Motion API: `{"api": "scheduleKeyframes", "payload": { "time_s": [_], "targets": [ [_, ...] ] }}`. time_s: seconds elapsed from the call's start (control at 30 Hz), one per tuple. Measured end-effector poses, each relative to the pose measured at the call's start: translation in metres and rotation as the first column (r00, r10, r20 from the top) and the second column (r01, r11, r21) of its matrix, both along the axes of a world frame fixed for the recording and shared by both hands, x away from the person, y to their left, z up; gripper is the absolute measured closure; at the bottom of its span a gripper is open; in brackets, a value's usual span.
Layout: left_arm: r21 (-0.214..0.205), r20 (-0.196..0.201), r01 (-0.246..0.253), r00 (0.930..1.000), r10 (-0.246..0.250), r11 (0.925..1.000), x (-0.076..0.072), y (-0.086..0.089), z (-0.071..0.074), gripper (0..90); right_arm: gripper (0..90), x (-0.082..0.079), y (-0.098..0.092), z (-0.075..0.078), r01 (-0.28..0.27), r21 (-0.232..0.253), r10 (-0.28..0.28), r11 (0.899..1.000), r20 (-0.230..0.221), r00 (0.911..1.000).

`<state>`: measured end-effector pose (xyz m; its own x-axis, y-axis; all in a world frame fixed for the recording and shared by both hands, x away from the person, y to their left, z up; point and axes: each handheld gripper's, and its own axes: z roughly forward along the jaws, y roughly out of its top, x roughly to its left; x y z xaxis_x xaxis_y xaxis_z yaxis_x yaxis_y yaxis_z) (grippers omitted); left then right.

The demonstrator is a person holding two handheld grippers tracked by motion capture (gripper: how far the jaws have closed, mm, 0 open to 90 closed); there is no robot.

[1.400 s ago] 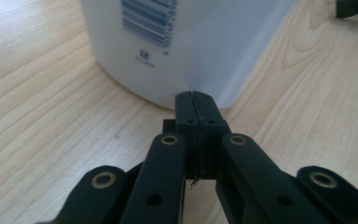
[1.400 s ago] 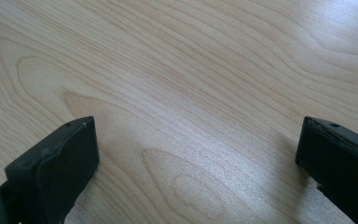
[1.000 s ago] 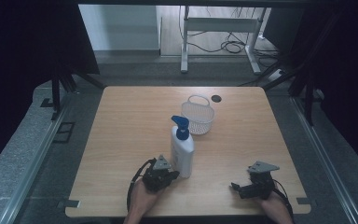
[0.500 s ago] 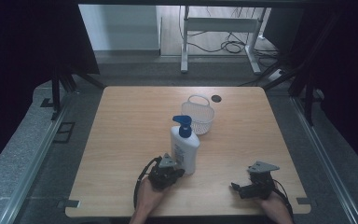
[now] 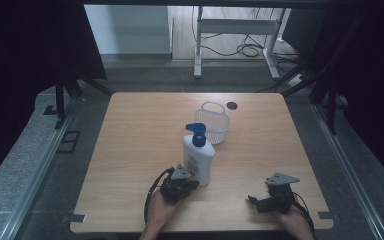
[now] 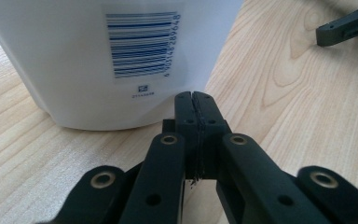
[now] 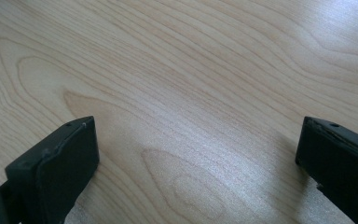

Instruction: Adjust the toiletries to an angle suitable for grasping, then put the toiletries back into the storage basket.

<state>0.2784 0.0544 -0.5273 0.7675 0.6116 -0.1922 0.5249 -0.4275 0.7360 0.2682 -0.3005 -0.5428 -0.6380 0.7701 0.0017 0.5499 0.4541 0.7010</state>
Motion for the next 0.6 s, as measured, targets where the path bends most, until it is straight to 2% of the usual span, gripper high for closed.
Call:
{"api": "scheduleKeyframes", "payload": {
  "time_s": [0.33,0.6],
  "targets": [
    [0.017,0.019,0.0,0.9998,0.0,0.9999,-0.006,0.002,0.008,69.8,0.0,0.0,0.0,0.0,0.0,0.001,0.0,1.0,0.0,1.0],
    [-0.006,0.013,-0.009,0.9999,0.009,0.9999,-0.012,0.012,0.012,57.1,0.0,0.0,-0.001,0.0,-0.008,0.005,0.008,1.0,0.0,1.0]
  ]
}}
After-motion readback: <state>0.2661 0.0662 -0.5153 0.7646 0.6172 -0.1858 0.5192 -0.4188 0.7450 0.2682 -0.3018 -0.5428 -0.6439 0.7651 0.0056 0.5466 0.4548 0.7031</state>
